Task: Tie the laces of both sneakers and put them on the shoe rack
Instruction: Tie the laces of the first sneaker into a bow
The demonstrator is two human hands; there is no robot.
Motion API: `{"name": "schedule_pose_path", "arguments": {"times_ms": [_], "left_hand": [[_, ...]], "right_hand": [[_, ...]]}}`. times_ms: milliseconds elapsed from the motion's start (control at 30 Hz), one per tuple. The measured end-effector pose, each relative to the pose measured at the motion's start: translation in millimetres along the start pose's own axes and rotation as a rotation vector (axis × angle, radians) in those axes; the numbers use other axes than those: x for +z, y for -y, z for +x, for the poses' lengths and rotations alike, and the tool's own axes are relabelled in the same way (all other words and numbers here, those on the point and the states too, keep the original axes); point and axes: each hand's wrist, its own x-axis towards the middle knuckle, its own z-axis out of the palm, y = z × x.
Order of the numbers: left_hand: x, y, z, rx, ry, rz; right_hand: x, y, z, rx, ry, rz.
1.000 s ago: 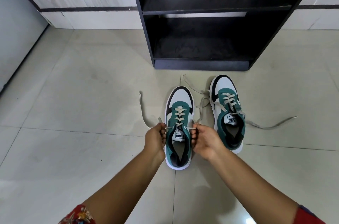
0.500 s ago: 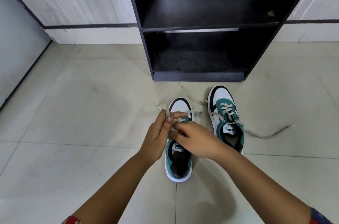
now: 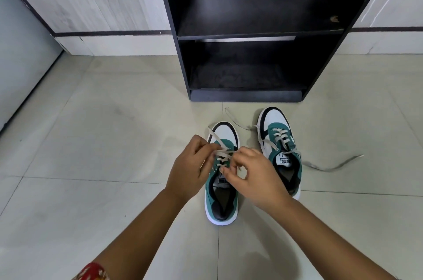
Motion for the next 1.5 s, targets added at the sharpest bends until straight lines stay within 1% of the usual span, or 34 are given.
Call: {"name": "schedule_pose_path", "arguments": {"times_ms": [67,133,233,333,400,567,667,733,800,900,967,1033,1100,1167,1200,1267,1333,1367,1400,1433,1500], "left_hand": [[1.2,-3.8,-0.1,-0.076,-0.029,-0.054],[3.2,-7.2,0.2,-0.169,-0.008,-0.12],[6.1,-8.6,2.2,-0.333,0.064,-0.229],[6.8,-10.6,3.2,-0.382,0.11,-0.344],[4.7,-15.1,3.8,-0.437,0.112,-0.463],[0.2,-17.5,8.4,-0.599,0.07,-0.671],[-2.4,-18.0,9.7,-0.652,0.132,-0.812],[-3.3,-19.0,10.2,-0.652,0.182,-0.848],[-3.6,-18.2,10.5,-0.611,0.217,-0.764],[-2.6,-15.1,9.4,-0.484,0.252,-0.641],[-2.2,-13.6,8.6,-0.392,0.238,-0.597],[-4.4,-10.2,8.5,-0.262,0.198,-0.461],[-8.1,-4.9,6.7,-0.132,0.15,-0.285],[-13.7,-0.5,1.5,-0.13,0.079,-0.193],[-15.4,2.8,-1.8,-0.138,0.042,-0.124],[-15.6,9.6,-8.1,-0.115,-0.002,0.076],[-14.4,17.3,-13.3,-0.101,-0.034,0.158],[-15.1,20.3,-16.4,-0.117,-0.044,0.152],[-17.5,22.8,-19.9,-0.157,-0.052,0.134],[-20.3,25.9,-25.2,-0.218,-0.062,0.13],[-25.8,32.9,-37.5,-0.34,-0.061,0.259]], "right_hand": [[8.6,-4.9,-3.6,-0.044,-0.055,-0.203],[17.5,-7.2,-6.8,-0.03,-0.062,-0.285],[30.4,-3.8,-11.4,-0.018,-0.078,-0.32],[35.3,1.2,-8.9,-0.057,-0.09,-0.25],[33.9,1.4,-3.0,-0.069,-0.107,-0.222],[25.7,-1.0,8.2,-0.115,-0.167,-0.452],[23.1,-1.9,10.9,-0.127,-0.152,-0.492],[21.7,-1.5,12.0,-0.133,-0.137,-0.457],[20.7,-1.7,12.9,-0.144,-0.134,-0.396],[17.3,-1.9,15.7,-0.116,-0.11,-0.274],[15.8,-3.5,18.1,-0.075,-0.09,-0.252],[16.2,-5.8,19.0,0.002,-0.04,-0.172],[14.6,-7.6,19.8,0.117,0.0,0.087],[4.2,-6.0,19.3,0.272,-0.042,0.408],[-4.0,-4.3,18.4,0.318,-0.078,0.557],[-21.5,-3.3,16.1,0.362,-0.17,0.721],[-35.2,-7.9,10.9,0.4,-0.242,0.782],[-40.1,-9.7,7.5,0.417,-0.241,0.793],[-44.2,-12.4,4.0,0.431,-0.211,0.745],[-48.3,-16.5,0.3,0.446,-0.14,0.571],[-57.6,-26.9,-6.4,0.473,0.121,-0.064]]}}
